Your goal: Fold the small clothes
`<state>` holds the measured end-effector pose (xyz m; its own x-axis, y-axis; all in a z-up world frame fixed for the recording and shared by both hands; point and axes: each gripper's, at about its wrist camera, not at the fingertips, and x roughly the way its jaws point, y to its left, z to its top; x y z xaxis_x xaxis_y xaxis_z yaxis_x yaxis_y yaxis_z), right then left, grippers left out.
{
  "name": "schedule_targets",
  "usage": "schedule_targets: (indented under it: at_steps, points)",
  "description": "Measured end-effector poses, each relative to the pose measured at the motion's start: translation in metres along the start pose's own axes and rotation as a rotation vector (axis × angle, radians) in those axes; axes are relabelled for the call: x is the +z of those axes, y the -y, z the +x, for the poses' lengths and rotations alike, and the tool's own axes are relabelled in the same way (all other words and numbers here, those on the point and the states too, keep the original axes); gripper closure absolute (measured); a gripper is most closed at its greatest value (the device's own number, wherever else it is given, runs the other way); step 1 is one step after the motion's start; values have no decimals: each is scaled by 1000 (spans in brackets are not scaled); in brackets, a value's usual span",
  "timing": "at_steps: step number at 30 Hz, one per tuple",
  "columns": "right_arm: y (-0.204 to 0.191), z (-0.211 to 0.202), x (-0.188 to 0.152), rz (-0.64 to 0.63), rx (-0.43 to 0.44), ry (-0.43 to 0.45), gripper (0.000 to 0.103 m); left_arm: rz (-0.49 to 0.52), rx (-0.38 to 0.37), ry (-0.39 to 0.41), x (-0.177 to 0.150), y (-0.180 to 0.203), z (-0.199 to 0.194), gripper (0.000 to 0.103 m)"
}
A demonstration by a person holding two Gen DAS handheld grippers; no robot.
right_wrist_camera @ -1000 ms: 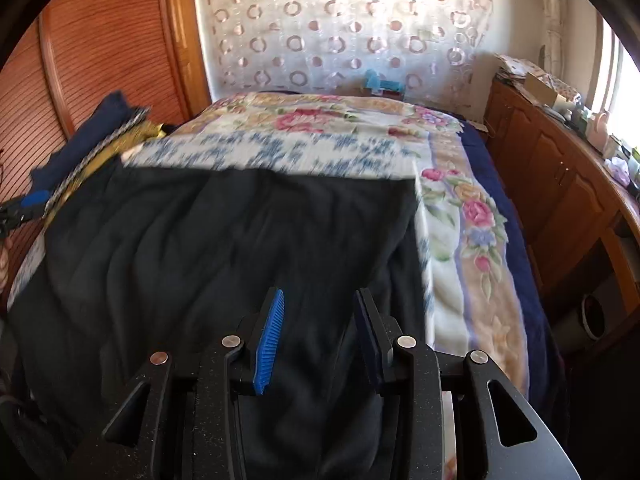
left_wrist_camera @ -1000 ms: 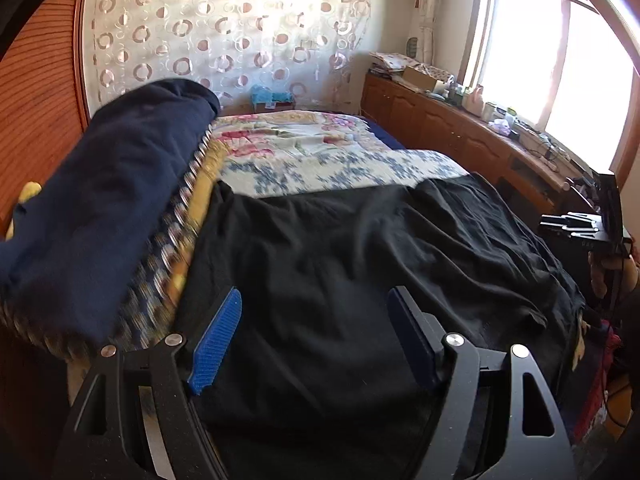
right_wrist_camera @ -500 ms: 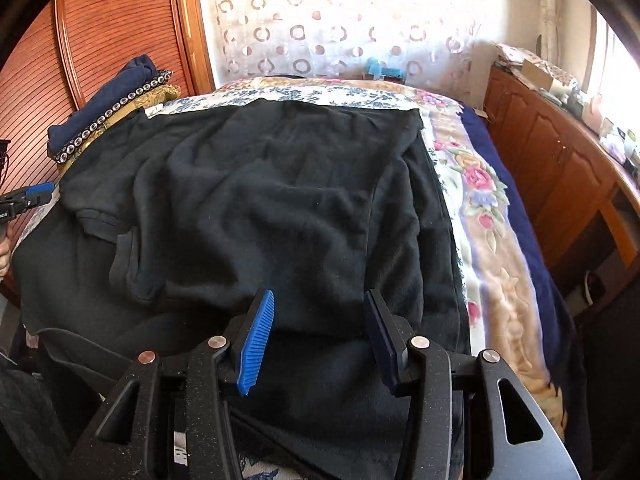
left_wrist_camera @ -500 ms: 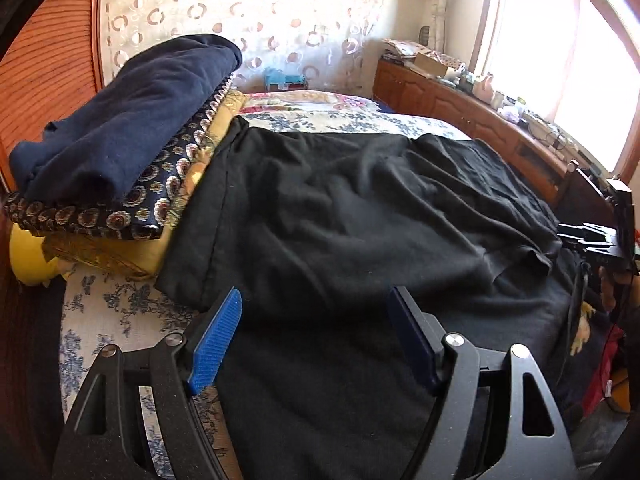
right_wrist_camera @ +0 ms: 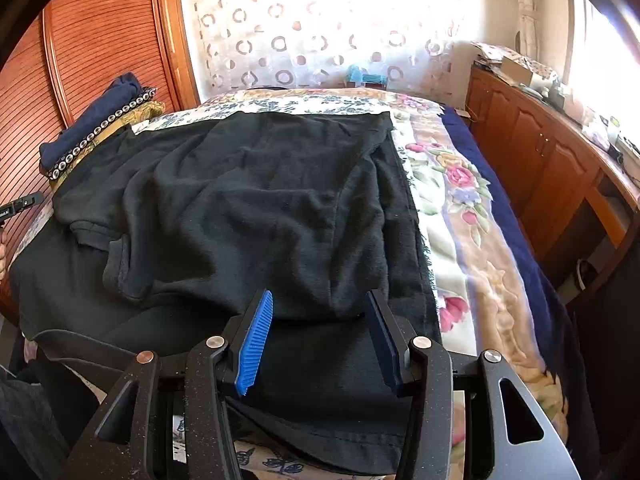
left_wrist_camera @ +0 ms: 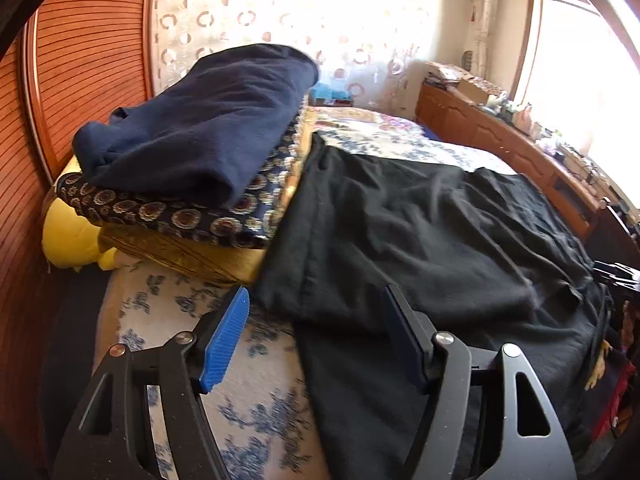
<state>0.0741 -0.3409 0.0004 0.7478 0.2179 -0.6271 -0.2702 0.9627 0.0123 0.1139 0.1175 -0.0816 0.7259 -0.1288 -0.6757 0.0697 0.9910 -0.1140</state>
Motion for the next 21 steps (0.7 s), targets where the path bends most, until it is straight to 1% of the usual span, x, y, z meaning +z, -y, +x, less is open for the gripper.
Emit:
schedule_targets:
  at_steps: [4,7,9,10,12,13,21]
  points:
    - [4,1,-1,18,-15,11,53,-20,26,-52,0,-8,19,36]
    - [9,-1,-2,37,-9,14,53,-45,35,-82,0,-13,29,38]
    - [10,-1,-4,41,-9,11,53,-47,36,-94,-1,-14,33,45]
    - [10,0,-5,41,-9,9,53,-50,35,-100,-1,-14,35,46]
    - [10,0,-6,43,-3,5,53,-50,25,-110,-1,-14,37,55]
    - [10,0,-6,43,-1,4,53,-48,25,-116,0,-14,38,57]
    - [10,0,-5,43,15,11,53,-44,34,-137,7,-14,43,58]
